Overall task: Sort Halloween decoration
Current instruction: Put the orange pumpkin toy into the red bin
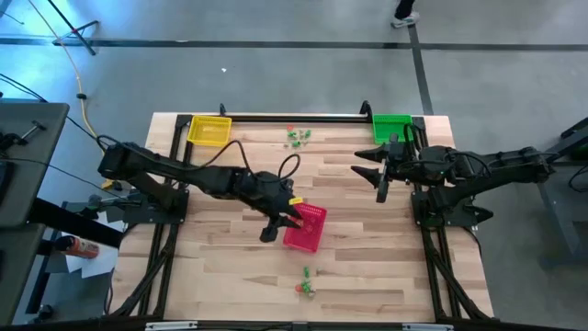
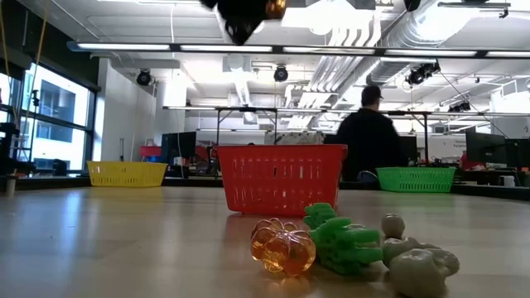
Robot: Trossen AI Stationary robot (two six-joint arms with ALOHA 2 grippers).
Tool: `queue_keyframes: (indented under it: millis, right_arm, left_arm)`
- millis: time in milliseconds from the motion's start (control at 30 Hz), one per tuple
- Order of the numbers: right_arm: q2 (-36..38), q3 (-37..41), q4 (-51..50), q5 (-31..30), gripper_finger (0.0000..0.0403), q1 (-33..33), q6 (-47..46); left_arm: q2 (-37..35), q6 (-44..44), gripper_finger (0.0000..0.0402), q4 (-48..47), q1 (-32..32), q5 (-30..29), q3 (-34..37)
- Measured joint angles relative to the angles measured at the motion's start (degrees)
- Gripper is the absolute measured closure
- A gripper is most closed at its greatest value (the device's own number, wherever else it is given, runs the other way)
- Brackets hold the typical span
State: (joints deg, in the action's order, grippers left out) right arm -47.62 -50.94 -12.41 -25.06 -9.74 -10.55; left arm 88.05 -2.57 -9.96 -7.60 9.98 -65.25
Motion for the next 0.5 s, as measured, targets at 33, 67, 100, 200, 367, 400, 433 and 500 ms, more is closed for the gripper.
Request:
queue_keyframes:
  millis: [33, 67, 100, 200, 367, 400, 433, 500]
  right_arm:
    - [0.0, 0.0, 0.0, -0.2, 0.0206, 0.0, 0.0]
    - [0.0, 0.0, 0.0, -0.6, 0.0206, 0.0, 0.1]
    - [0.0, 0.0, 0.0, -0.9, 0.0206, 0.0, 0.1]
    - [0.0, 0.0, 0.1, -1.6, 0.0206, 0.0, 0.1]
    - [-0.9, 0.0, 1.0, -1.7, 0.0206, 0.0, -2.6]
    - [-1.3, 0.0, 1.1, -1.7, 0.0206, 0.0, -2.9]
    - [-1.6, 0.0, 1.1, -1.7, 0.0206, 0.0, -3.2]
    - [-2.2, 0.0, 1.1, -1.7, 0.0206, 0.0, -4.4]
  left_arm:
    - [0.0, 0.1, 0.0320, 1.5, 0.2, 0.0, 1.4]
    - [0.0, 0.1, 0.0320, 2.9, 0.4, -0.2, 2.7]
    - [0.0, 0.2, 0.0320, 4.2, 0.7, -0.2, 3.8]
    - [0.0, 0.2, 0.0320, 5.5, 1.5, -0.2, 5.3]
    - [0.0, -0.4, 0.0320, 8.1, 2.8, 0.0, 5.4]
    - [0.0, -0.7, 0.0320, 8.8, 3.0, 0.0, 5.4]
    - [0.0, -1.1, 0.0320, 9.3, 3.2, 0.0, 5.4]
    - [-0.1, -2.7, 0.0320, 10.3, 3.6, 0.0, 5.4]
